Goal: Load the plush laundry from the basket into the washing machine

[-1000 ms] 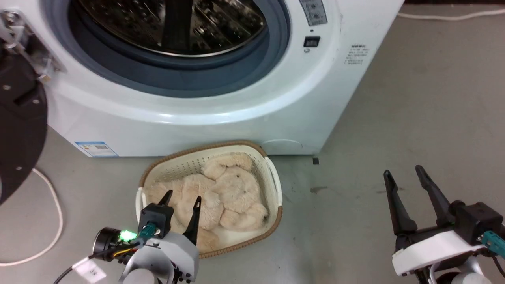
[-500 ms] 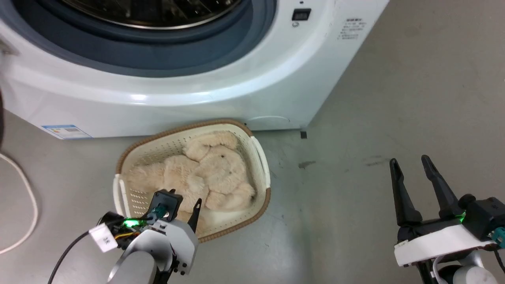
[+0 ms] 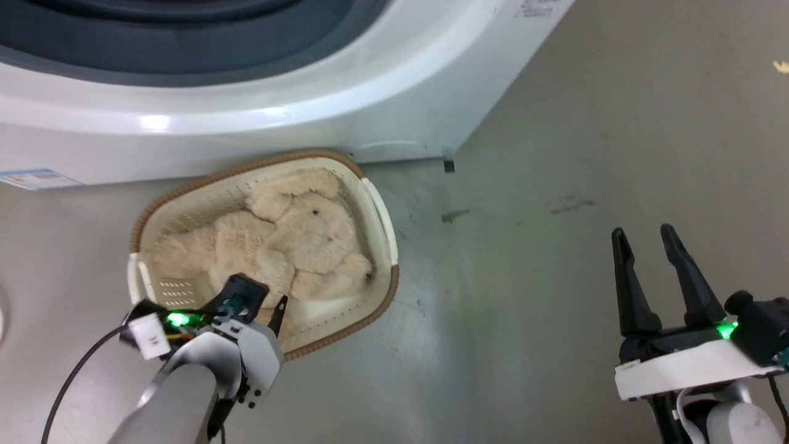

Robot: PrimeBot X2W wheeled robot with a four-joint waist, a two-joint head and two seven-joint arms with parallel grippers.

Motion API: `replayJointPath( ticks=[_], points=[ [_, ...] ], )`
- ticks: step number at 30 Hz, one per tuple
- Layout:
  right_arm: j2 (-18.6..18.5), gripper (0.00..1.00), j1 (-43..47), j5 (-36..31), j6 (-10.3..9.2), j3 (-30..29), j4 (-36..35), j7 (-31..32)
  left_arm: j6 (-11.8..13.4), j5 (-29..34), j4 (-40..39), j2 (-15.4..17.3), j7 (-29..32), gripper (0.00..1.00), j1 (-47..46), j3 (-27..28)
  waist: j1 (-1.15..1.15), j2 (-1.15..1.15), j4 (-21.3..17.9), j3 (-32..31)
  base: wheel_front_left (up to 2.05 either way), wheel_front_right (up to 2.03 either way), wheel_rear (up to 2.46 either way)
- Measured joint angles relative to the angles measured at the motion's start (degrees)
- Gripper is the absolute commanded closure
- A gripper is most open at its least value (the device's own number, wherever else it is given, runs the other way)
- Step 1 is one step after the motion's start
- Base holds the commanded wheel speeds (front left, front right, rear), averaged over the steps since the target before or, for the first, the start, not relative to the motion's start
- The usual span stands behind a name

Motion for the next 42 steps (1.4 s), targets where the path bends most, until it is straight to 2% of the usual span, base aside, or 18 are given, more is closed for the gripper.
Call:
replayJointPath(
  ticks=[5, 12, 28, 42],
  points=[
    [0.00, 0.00, -0.90, 0.80, 0.01, -0.13, -0.30, -0.53, -0.51, 1.33, 1.19, 2.12, 0.00, 0.00, -3.00, -3.79, 0.00, 0.00, -1.20, 2.71, 0.00, 0.00, 0.00],
    [0.00, 0.00, -1.59, 3.05, 0.00, 0.30, -0.91, -1.52, -0.92, 0.15, 3.93, 4.87, 0.19, 0.00, -7.53, -4.99, 0.00, 0.00, -2.99, 6.57, 0.00, 0.00, 0.00],
    [0.00, 0.00, -3.64, 8.42, 0.00, 3.39, -1.67, -3.34, -1.44, 0.29, 10.83, 11.38, 6.75, 0.00, -19.56, -11.98, 0.00, 0.00, -7.66, 16.06, 0.00, 0.00, 0.00],
    [0.00, 0.00, -4.03, 12.78, 0.00, 3.70, -1.62, -4.98, -2.35, 0.00, 16.30, 14.46, 10.12, 0.00, -28.02, -18.83, -0.01, 0.00, -10.63, 23.84, 0.00, 0.00, 0.00]
  ],
)
